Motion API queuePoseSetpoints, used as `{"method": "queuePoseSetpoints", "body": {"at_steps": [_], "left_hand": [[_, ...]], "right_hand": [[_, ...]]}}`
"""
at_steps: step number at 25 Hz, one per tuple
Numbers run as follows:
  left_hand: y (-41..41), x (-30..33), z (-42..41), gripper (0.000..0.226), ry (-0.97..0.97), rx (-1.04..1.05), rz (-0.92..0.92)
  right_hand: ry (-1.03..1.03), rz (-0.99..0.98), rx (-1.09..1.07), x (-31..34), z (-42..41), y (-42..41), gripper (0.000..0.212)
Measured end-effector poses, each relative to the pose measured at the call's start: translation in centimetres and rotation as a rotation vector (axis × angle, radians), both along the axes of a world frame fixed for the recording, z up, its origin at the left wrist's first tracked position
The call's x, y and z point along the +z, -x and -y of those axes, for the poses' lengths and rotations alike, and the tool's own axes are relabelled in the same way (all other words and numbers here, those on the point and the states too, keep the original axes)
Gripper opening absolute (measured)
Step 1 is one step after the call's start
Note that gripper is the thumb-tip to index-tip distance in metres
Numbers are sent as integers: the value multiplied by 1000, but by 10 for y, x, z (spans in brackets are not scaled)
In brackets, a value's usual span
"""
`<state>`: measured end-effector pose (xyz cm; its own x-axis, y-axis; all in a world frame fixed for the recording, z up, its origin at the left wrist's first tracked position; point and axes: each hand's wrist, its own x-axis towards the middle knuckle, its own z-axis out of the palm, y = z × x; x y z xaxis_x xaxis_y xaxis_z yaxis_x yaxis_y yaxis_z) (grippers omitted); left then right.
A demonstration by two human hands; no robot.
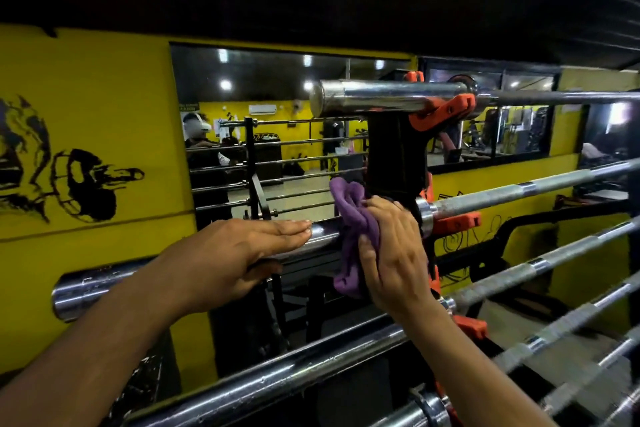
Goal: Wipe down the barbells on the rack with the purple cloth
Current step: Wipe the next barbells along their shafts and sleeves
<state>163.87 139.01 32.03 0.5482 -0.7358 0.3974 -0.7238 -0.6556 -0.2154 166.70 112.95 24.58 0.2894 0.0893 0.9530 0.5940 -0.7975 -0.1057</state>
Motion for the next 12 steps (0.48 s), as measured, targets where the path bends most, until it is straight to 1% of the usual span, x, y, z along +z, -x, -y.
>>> {"method": "queuePoseSetpoints", "body": {"at_steps": [1,2,3,4,5,6,7,8,9,10,11,12], "left_hand": [[1,-1,1,64,-7,7,9],[2,-1,2,64,-13,21,12],[2,-2,2,65,-15,32,21],[2,-3,2,65,-16,37,36],[3,-3,2,66,-22,40,44],[4,-2,3,66,-30,36,41],[4,-1,2,66,-32,26,32],[3,0,0,66,-29,16,26],[3,1,-1,66,-29,14,21],[3,1,-1,66,-35,17,16],[3,1,0,67,-37,15,15],[3,1,0,67,-33,8,17]], "right_hand": [[48,-29,-13,10,3,-3,38],[126,-118,-85,30,1,-5,37],[242,-257,-165,54,-2,-11,39],[359,-425,-203,81,-5,-20,44],[464,-681,-197,106,-7,-32,49],[527,-922,-166,126,-10,-42,51],[556,-1053,-150,137,-13,-51,53],[569,-1076,-157,139,-16,-55,57],[574,-1018,-179,132,-15,-55,57],[563,-852,-231,118,-14,-49,54],[508,-600,-289,97,-11,-41,50],[402,-361,-287,76,-9,-30,46]]}}
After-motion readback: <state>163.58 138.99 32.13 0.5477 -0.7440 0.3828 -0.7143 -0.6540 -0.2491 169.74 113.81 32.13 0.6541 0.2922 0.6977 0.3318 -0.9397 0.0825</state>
